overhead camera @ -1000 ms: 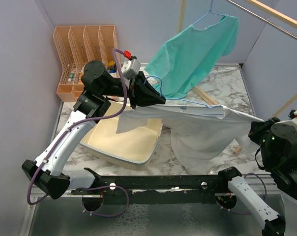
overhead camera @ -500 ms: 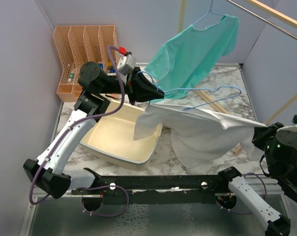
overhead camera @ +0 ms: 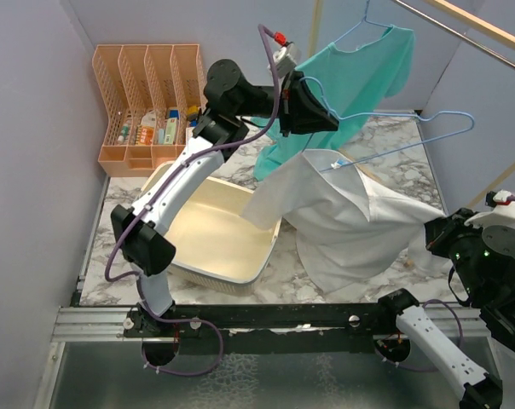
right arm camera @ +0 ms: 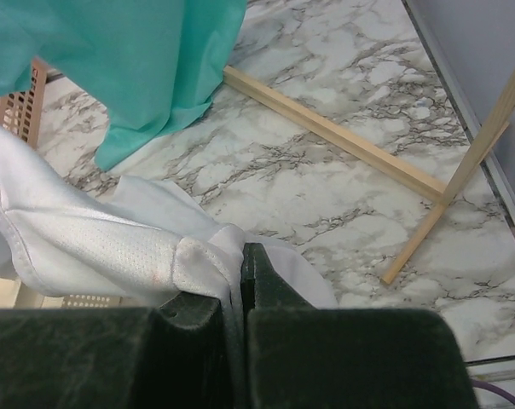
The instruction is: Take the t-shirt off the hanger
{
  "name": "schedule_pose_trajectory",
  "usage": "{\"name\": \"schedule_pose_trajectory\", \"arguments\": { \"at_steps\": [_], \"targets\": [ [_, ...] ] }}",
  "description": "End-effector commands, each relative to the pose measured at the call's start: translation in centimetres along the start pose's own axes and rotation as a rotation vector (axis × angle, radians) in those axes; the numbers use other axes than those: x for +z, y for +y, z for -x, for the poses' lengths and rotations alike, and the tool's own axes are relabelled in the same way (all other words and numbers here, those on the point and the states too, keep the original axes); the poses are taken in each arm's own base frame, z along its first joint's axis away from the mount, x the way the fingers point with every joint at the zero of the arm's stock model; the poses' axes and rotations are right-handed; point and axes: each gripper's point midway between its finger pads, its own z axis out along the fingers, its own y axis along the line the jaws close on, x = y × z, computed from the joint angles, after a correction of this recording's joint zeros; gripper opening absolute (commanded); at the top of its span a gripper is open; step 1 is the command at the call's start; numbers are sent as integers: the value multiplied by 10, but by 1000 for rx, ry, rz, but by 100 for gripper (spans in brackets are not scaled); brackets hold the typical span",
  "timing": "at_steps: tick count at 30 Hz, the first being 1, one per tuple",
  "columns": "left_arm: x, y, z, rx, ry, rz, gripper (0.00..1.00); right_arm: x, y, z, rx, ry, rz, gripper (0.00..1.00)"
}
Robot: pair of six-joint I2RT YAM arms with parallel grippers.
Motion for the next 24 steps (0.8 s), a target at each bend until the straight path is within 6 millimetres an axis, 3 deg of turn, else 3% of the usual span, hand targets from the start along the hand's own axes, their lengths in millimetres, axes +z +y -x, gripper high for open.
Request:
{"name": "schedule_pose_trajectory", "arguments": {
  "at_steps": [1,5,6,11,17,20,24],
  "targets": [
    [15,2,28,40,-28,-54,0,-2,-9,6,43,-24,-56,5],
    [22,12,24,8,-15,-88,0,-5,-5,10,57,-33,-35,64],
    [22,16,21,2,-9,-82,0,-8,-1,12,53,-35,-10,70],
    [21,25,9,-10,-22,-54,0,-21,24,24,22,-67,162,75],
    [31,19,44,33,-117,-106,0,-37,53,31,-20,-101,355,74],
    [35,27,30,-15,-51,-134,0,-55,74,38,-56,-124,501,72],
    [23,27,-19,-97,42,-127,0,-87,102,50,-98,-155,709,68]
  ]
}}
